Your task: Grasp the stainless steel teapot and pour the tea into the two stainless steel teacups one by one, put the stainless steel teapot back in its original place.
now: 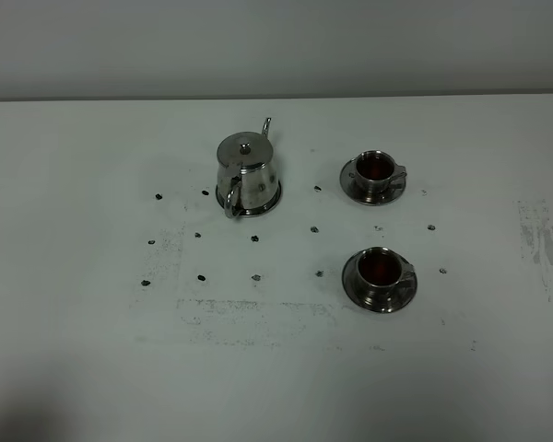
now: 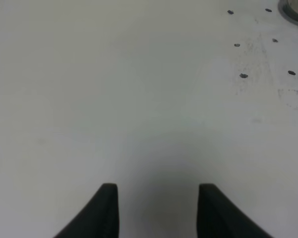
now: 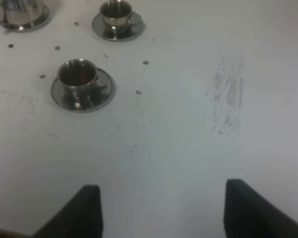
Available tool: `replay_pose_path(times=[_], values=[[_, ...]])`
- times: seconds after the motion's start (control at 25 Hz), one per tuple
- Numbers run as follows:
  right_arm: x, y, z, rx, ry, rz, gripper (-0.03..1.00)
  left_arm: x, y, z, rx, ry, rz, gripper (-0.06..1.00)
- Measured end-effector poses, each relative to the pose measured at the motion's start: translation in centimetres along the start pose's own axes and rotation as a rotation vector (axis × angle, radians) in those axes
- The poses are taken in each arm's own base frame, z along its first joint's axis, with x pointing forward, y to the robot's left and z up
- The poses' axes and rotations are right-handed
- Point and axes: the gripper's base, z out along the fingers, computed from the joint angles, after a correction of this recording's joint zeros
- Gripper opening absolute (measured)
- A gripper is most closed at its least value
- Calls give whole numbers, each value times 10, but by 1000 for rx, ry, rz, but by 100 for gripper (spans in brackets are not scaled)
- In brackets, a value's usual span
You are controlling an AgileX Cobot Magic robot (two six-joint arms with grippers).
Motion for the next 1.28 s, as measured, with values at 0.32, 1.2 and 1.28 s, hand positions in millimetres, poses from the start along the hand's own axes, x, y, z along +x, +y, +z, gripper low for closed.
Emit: replay_pose_path(times=[0.32, 1.2, 1.28], values=[[0, 0, 0, 0, 0, 0, 54, 0, 1, 0, -11, 0, 5, 38], [0, 0, 0, 0, 0, 0, 54, 0, -3, 0, 31, 2, -48, 38], [0, 0, 0, 0, 0, 0, 54, 0, -3, 0, 31, 2, -48, 38]])
